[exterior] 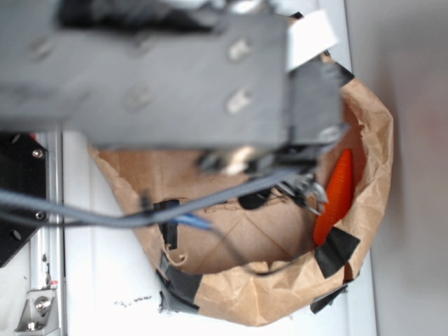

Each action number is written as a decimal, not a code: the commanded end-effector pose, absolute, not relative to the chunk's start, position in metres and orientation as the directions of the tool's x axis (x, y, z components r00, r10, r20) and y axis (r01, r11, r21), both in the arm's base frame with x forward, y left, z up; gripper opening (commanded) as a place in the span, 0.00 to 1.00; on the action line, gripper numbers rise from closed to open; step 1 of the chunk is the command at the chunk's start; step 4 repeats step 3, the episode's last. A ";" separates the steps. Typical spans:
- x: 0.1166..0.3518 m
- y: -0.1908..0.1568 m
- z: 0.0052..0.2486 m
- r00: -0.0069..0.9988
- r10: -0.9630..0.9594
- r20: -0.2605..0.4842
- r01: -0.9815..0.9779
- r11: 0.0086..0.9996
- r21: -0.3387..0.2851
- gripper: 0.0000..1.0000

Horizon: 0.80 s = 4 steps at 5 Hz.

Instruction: Grab the silver keys.

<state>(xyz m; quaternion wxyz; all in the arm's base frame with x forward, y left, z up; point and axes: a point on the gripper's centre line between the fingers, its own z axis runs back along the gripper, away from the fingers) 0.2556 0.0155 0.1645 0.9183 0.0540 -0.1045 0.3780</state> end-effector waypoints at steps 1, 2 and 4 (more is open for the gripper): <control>0.234 0.032 0.171 0.686 0.674 0.275 -0.709 0.704 0.042 0.00; 0.234 0.032 0.168 0.685 0.674 0.276 -0.704 0.710 0.015 0.00; 0.231 0.032 0.165 0.682 0.678 0.273 -0.709 0.705 0.023 0.00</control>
